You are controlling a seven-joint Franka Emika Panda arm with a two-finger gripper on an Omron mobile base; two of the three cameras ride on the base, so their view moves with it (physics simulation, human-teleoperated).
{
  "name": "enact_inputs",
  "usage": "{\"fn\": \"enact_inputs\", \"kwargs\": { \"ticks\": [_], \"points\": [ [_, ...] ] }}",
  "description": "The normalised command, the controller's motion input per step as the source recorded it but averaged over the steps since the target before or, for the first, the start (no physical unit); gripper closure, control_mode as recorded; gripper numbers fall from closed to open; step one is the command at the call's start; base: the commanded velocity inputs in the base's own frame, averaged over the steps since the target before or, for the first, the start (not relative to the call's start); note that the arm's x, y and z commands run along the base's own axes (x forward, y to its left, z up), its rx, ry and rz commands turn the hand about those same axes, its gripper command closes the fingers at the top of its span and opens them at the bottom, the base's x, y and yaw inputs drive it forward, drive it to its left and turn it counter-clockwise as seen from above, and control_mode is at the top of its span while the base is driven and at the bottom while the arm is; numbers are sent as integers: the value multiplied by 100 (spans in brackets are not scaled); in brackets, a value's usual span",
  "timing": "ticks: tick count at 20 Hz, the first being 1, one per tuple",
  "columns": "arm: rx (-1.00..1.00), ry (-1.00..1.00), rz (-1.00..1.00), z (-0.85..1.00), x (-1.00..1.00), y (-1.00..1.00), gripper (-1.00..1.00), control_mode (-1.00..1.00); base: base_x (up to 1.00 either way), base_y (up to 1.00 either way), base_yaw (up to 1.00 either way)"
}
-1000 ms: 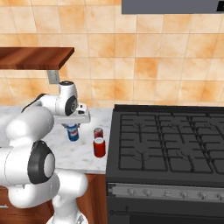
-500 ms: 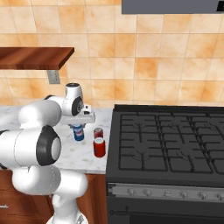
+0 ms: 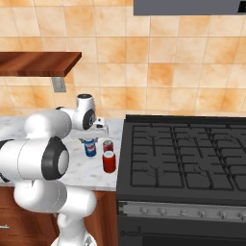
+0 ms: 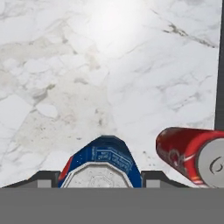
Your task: Four empty soda cans are scattered around the kitchen. Gather all the cans and cluster them next to the stove for recycling.
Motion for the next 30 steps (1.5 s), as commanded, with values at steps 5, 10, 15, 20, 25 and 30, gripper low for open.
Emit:
{"fn": "enact_inputs", "kwargs": {
  "ticks": [5,10,15,20,25,30],
  "points": [
    [0,-4,-2,0,18,-12,100,-100,0,0,0],
    [0,-2,-1,-3,18,-5,100,-100,0,0,0],
    [0,0,-1,-12,3,0,100,-100,0,0,0],
    [0,0,-1,-21,-1,0,100,-100,0,0,0],
    [0,0,-1,-6,-3,0,100,-100,0,0,0],
    [0,0,0,0,0,0,100,-100,0,0,0]
  ]
}}
